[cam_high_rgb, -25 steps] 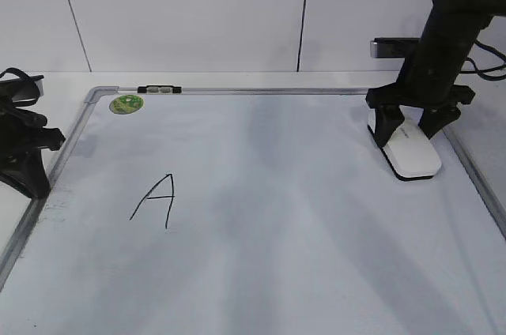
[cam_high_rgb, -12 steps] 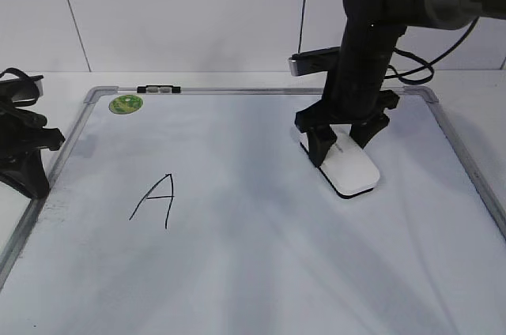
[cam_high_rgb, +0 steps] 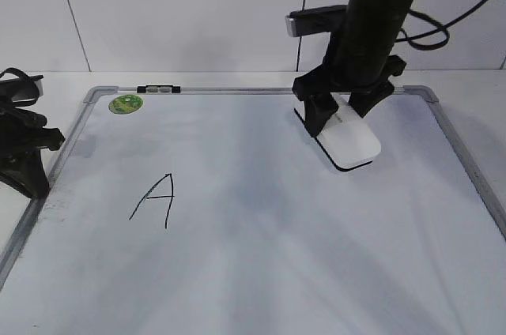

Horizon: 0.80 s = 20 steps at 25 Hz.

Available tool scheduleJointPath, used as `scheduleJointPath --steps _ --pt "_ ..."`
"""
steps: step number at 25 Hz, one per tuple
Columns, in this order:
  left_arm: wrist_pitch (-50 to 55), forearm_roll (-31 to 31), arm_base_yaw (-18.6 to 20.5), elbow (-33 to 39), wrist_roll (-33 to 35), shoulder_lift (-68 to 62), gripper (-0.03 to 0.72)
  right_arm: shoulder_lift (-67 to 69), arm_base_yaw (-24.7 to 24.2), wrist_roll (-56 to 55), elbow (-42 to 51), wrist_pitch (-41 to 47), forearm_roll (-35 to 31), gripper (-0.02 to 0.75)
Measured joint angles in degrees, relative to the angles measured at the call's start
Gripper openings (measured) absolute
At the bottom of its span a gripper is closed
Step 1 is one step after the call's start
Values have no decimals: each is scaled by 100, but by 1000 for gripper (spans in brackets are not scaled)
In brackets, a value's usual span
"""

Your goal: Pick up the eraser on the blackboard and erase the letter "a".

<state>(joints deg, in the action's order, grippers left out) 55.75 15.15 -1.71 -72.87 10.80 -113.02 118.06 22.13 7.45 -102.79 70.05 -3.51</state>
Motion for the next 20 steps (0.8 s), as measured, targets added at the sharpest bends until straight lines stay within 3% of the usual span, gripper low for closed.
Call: scheduleJointPath --steps 8,13,20 --pt "0 0 0 0 0 0 25 -897 0 -75 918 5 351 570" --pt "0 0 0 0 0 0 25 -1355 -28 -510 1423 14 956 570" --pt "0 0 0 0 0 0 25 -1413 -560 -546 1799 14 709 570"
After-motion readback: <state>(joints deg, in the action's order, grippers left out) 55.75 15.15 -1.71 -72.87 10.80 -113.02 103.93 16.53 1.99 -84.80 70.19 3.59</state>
